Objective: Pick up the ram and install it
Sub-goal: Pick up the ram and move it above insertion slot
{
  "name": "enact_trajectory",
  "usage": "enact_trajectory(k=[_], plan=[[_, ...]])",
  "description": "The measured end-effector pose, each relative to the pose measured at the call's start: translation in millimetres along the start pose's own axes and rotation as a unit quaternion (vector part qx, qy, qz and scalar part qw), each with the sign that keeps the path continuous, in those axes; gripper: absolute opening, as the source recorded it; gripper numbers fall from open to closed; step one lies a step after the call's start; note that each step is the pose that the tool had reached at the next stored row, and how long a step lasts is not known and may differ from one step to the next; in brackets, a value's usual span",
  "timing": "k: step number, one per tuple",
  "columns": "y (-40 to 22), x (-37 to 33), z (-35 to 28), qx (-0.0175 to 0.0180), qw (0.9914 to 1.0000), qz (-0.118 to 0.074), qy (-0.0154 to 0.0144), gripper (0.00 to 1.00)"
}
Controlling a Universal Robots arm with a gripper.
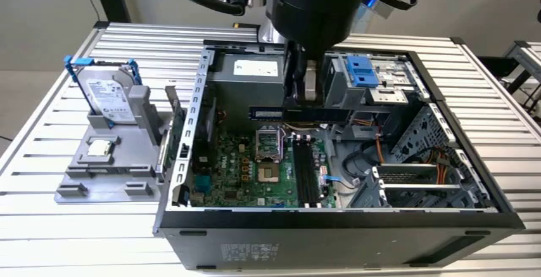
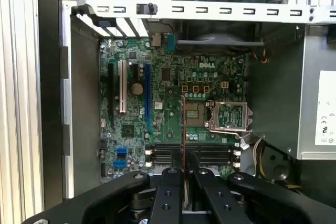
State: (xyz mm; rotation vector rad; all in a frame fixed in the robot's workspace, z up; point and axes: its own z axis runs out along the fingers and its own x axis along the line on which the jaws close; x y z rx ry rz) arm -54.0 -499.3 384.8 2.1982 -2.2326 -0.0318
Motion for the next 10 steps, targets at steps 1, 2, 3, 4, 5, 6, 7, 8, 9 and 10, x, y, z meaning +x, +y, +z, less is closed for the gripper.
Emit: enact_trajectory(k=[1,2,3,4,5,6,7,8,9,10], plan=[[-2.6,0.0,0.1,0.0,1.0,0.001,0.0,0.0],[-5.2,-0.1,0.2,0.0,1.0,0.002,0.0,0.0],[-7.8,-0.1,0.4,0.0,1.0,0.003,0.0,0.0],[-10.5,-0.2,0.5,0.0,0.99999,0.004,-0.0001,0.0],[-12.9,-0.2,0.7,0.0001,0.99999,0.005,-0.0001,0.0],[-15.0,-0.2,0.8,0.0,0.99998,0.006,-0.0002,0.0],[-16.9,-0.3,1.0,0.0001,0.99997,0.007,-0.0002,0.0],[-18.8,-0.3,1.1,0.0001,0.99996,0.009,-0.0002,0.0],[-21.2,-0.3,1.1,0.0001,0.99996,0.009,-0.0002,0.0],[-24.3,-0.4,1.0,0.0001,0.99995,0.01,-0.0001,0.0]])
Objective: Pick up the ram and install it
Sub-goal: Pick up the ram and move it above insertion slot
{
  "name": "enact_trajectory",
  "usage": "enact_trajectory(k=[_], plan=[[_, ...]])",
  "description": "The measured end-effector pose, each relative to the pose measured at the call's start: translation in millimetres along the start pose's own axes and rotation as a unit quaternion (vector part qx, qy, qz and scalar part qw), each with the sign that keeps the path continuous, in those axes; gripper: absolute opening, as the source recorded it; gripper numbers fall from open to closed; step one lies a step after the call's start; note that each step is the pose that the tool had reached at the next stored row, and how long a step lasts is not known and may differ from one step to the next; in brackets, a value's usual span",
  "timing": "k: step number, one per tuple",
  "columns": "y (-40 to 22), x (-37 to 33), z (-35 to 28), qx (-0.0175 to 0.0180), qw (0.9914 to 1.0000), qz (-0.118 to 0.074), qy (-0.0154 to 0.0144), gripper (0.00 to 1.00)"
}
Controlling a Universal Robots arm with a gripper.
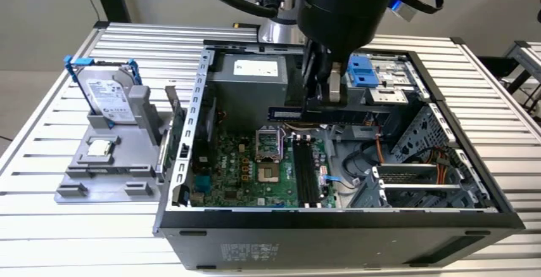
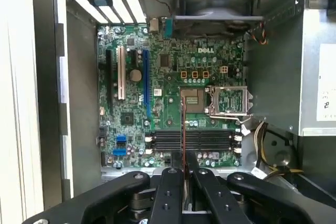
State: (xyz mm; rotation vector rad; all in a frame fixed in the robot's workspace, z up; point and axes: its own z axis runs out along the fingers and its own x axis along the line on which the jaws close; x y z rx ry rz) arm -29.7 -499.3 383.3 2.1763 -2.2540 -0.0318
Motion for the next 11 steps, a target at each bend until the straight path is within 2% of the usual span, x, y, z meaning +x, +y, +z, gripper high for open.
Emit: enact_trajectory(k=[3,8,11], plan=[[-7.1,-0.2,0.0,0.0,1.0,0.001,0.0,0.0],[-7.2,-0.6,0.1,0.0,1.0,0.001,-0.0001,0.0],[-7.2,-5.6,0.1,0.0,1.0,0.001,-0.0001,0.0]])
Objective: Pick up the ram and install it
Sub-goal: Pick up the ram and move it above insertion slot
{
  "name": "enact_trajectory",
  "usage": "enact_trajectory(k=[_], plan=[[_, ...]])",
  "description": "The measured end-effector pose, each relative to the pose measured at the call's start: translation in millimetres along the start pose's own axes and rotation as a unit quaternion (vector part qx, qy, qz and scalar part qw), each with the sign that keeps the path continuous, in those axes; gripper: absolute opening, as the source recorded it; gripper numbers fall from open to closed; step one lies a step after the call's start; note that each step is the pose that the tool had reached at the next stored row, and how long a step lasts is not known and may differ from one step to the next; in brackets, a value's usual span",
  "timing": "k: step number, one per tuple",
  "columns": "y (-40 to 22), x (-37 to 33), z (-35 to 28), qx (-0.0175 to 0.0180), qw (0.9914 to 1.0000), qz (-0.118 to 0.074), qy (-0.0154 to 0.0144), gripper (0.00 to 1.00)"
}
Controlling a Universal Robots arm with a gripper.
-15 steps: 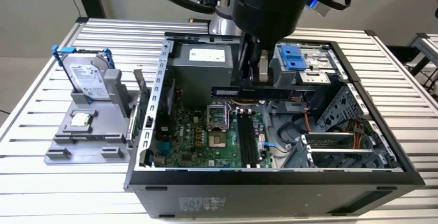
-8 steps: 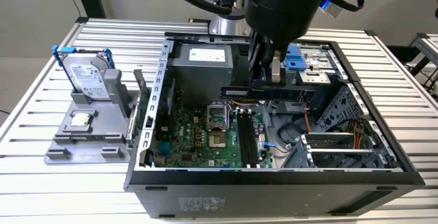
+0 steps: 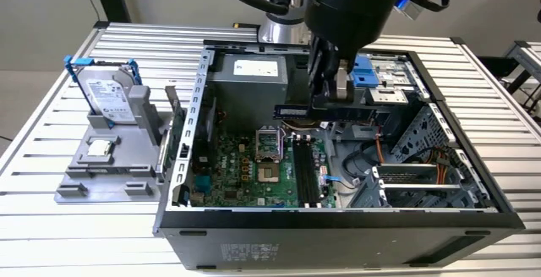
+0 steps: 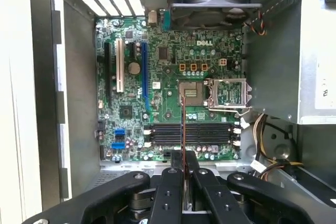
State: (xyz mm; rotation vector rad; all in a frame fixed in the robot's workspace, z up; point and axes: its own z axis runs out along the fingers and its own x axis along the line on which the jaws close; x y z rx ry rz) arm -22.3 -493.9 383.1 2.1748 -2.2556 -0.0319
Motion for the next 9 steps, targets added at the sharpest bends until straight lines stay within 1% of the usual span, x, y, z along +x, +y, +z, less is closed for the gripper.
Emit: enact_trajectory(k=[4,9], plan=[[-1.3,-11.5,0.1,0.0,1.0,0.0,0.0,0.0],[-5.2,-25.8,0.2,0.0,1.0,0.0,0.0,0.0]])
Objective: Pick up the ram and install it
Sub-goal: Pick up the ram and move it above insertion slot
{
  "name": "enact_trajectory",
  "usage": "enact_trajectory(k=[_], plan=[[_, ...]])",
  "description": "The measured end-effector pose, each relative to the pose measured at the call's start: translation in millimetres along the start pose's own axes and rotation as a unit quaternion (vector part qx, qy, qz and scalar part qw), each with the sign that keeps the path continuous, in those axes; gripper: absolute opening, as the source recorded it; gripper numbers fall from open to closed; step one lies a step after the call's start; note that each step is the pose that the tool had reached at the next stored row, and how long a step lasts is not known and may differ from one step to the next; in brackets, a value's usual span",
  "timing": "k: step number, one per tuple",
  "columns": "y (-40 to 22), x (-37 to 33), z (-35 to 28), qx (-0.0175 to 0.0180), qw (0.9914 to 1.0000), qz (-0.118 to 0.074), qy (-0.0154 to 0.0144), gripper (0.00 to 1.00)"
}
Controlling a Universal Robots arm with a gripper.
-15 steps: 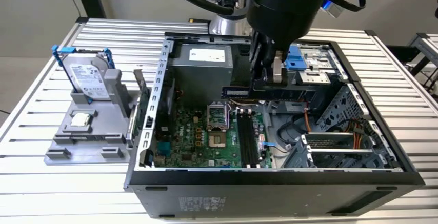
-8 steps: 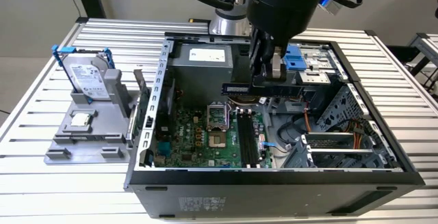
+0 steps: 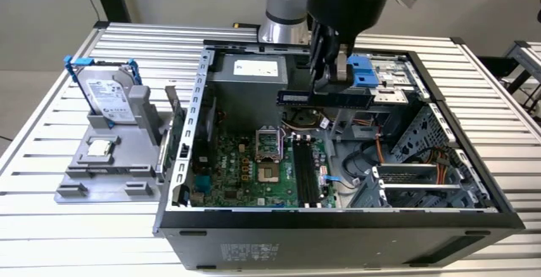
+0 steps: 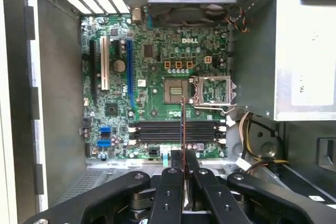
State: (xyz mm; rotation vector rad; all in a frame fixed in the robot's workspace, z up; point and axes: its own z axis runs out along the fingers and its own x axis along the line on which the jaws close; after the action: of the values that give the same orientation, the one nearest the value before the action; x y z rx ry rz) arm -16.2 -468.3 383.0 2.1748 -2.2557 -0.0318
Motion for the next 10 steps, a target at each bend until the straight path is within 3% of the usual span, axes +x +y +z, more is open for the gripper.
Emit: enact_trajectory(k=[10], plan=[[-6.3,-20.0,0.7,0.0,1.0,0.0,0.0,0.0]])
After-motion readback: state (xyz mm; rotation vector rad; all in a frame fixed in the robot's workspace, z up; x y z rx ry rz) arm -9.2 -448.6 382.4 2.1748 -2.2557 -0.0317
